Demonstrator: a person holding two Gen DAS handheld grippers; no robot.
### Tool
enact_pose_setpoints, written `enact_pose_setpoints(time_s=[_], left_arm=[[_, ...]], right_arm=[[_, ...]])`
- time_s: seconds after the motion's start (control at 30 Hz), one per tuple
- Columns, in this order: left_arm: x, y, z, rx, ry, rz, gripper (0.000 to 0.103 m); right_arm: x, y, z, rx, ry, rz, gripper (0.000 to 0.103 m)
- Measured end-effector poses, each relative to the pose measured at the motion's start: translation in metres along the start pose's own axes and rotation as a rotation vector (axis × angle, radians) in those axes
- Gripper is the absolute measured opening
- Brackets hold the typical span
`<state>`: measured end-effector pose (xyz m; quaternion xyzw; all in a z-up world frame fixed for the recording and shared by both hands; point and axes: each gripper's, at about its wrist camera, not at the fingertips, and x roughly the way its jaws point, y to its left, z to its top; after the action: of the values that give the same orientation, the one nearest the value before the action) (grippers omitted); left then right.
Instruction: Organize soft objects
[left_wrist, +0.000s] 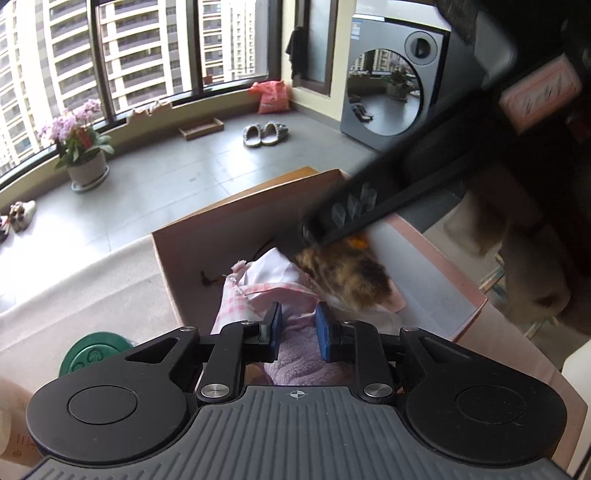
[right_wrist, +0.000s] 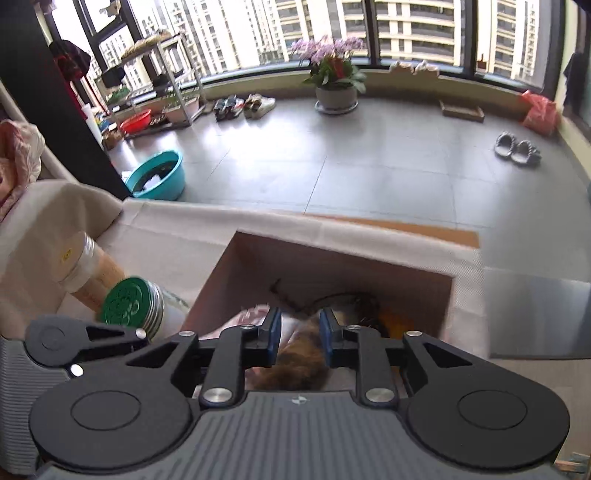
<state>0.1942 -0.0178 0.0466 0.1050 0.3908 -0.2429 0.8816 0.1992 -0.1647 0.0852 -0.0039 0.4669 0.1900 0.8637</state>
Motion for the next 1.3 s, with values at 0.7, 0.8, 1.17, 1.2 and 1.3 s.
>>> enact_pose_setpoints(time_s=[0.7, 0.8, 1.17, 1.2, 1.3], left_arm=[[0.010, 0.001, 0.002, -0.035, -0.030, 0.042, 0.027], [0.006, -0.001, 0.000, -0.044, -0.057, 0.033, 0.025], [-0.092, 0.028, -0.036, -0.233, -0.327, -0.018, 0.024], [-0.101, 0.029, -0.047, -0.240, -0.327, -0.006, 0.023], [-0.124, 0.025, -0.092, -0.244, -0.302, 0.049, 0.023]], right_arm=[[0.044, -0.018, -0.033, 0.066, 0.157, -0.086, 0.020], [0.032, -0.020, -0.034, 0.071, 0.127, -0.106, 0.027], [-0.066, 0.004, -0.043, 0.108, -0.129, -0.149, 0.056], [-0.073, 0.011, -0.047, 0.112, -0.154, -0.151, 0.057], [-0.087, 0.033, -0.068, 0.106, -0.221, -0.155, 0.063]])
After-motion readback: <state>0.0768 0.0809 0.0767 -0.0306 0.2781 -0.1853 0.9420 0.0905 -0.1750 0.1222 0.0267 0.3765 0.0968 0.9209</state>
